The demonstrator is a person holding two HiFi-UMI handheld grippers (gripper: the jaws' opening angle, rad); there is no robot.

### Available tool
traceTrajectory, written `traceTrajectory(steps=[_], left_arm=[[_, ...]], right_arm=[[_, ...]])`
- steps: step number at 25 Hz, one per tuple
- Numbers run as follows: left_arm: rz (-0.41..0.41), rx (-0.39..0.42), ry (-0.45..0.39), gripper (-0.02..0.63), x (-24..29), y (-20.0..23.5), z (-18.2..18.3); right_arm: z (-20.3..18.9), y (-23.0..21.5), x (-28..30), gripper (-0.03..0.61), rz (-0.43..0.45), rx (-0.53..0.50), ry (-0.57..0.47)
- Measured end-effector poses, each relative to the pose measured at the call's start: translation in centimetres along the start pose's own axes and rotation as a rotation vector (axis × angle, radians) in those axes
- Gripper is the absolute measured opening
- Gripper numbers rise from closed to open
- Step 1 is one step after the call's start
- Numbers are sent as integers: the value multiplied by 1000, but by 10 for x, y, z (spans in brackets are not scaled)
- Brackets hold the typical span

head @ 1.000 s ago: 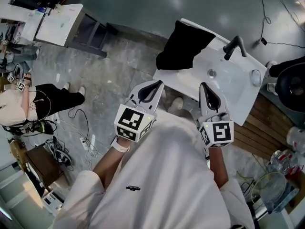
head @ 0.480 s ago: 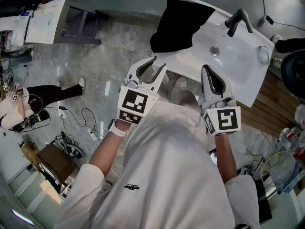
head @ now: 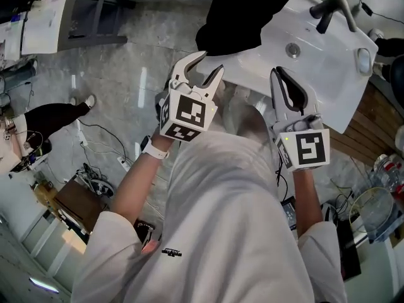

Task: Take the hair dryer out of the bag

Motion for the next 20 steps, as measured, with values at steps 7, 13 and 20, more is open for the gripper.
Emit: traceTrajectory(steps=[7,13,20], left_arm=[[-19,85,57,193,48,4,-33],[5,151,107,187,75,8,-50],[3,77,69,23,74,15,-44]], right_arm=[[-22,6,17,38,16,10,41],[-37,5,27,40,19,17,63],[-43,-2,31,40,3,28,64]])
Point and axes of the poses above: the fingertips, and each gripper's own axes: x forward along the fingers, y to its left, z out of its top, the point moved 3 cm from there along -x, backward along the fingers, and after that the axes turned 4 degrees about x, right-handed, at the moved point
